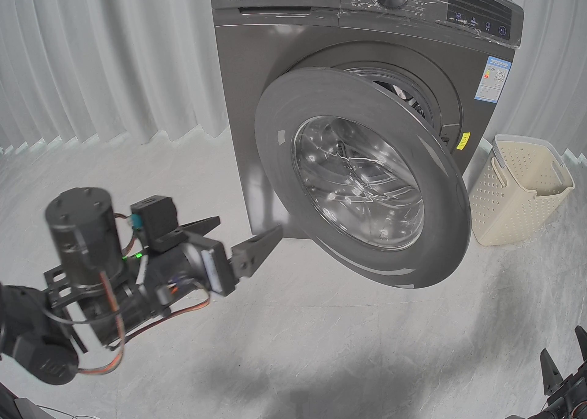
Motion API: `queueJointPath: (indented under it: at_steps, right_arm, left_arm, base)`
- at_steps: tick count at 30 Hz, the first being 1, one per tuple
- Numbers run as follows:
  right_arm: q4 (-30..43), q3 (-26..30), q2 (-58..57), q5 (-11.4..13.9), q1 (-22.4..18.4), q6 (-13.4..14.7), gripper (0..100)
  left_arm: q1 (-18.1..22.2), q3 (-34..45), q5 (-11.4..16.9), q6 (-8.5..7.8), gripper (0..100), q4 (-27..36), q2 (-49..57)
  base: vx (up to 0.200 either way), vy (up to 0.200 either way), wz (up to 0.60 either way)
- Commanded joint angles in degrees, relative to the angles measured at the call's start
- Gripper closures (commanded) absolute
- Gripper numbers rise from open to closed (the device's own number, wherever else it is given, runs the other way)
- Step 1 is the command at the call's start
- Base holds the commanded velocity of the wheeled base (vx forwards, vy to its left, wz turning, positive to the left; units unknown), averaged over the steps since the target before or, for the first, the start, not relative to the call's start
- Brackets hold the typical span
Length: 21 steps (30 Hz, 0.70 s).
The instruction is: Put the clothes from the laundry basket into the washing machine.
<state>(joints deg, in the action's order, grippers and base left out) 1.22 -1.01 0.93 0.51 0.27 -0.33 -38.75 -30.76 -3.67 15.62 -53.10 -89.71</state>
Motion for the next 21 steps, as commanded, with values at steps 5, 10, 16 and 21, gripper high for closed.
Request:
queueJointPath:
  at_steps: [5,10,16,21]
  right_arm:
    - [0.0,0.6,-0.4,0.0,0.1,0.0,0]
    - [0.0,0.6,-0.4,0.0,0.0,0.0,0]
    - [0.0,0.6,-0.4,0.0,0.0,0.0,0]
    - [0.0,0.6,-0.4,0.0,0.0,0.0,0]
  left_arm:
    - [0.8,19.9,-0.9,-1.99,0,0.5,28.3]
    - [3.2,25.2,-2.8,-4.28,0,3.5,36.2]
    - [13.6,28.4,-2.5,-7.62,0,11.0,45.9]
    - [21.6,30.8,-2.0,-8.76,0,17.2,55.8]
  base:
    - [0.000,0.000,0.00]
    - [0.000,0.000,0.00]
    - [0.000,0.000,0.00]
    - [0.000,0.000,0.00]
